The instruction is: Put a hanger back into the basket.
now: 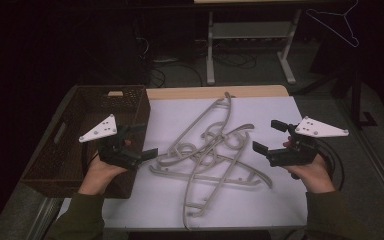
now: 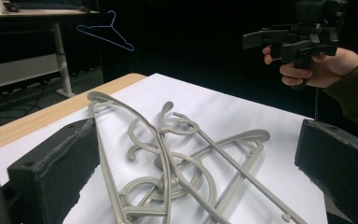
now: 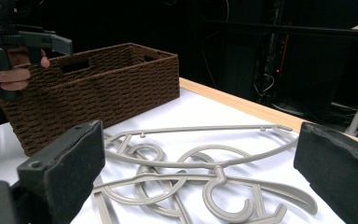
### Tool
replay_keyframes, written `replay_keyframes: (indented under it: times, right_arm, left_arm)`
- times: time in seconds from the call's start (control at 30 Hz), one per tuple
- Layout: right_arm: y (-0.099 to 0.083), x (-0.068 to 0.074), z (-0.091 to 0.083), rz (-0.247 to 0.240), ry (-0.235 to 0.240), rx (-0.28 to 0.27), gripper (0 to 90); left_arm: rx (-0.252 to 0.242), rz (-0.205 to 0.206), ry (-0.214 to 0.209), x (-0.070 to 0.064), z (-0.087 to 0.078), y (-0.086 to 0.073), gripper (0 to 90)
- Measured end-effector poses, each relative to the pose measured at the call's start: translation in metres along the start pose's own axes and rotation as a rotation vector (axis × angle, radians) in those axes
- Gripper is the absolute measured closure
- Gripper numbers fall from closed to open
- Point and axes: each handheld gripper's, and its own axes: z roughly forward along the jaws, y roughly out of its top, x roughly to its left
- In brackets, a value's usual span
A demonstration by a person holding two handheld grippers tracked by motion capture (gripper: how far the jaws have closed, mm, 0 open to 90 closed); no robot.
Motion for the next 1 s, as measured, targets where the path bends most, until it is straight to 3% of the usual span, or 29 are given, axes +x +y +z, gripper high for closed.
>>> replay_keyframes:
  times: [0.23,0.43,0.6,1.0]
  right_arm:
    - [-0.001,-0.001,0.0,-0.003,-0.011,0.01,1.3]
    - [-0.01,0.001,0.003,-0.007,-0.029,0.073,1.3]
    - [-0.018,0.003,0.007,-0.009,-0.032,0.103,1.3]
    - [-0.036,0.0,0.001,0.011,-0.05,0.128,1.3]
  left_arm:
    - [0.028,0.008,0.005,-0.002,0.005,0.002,0.0]
    - [0.077,0.025,0.012,-0.004,0.015,0.008,0.0]
    - [0.124,0.026,0.021,-0.006,0.03,0.013,0.0]
    - [0.187,0.047,0.023,-0.007,0.063,0.02,0.6]
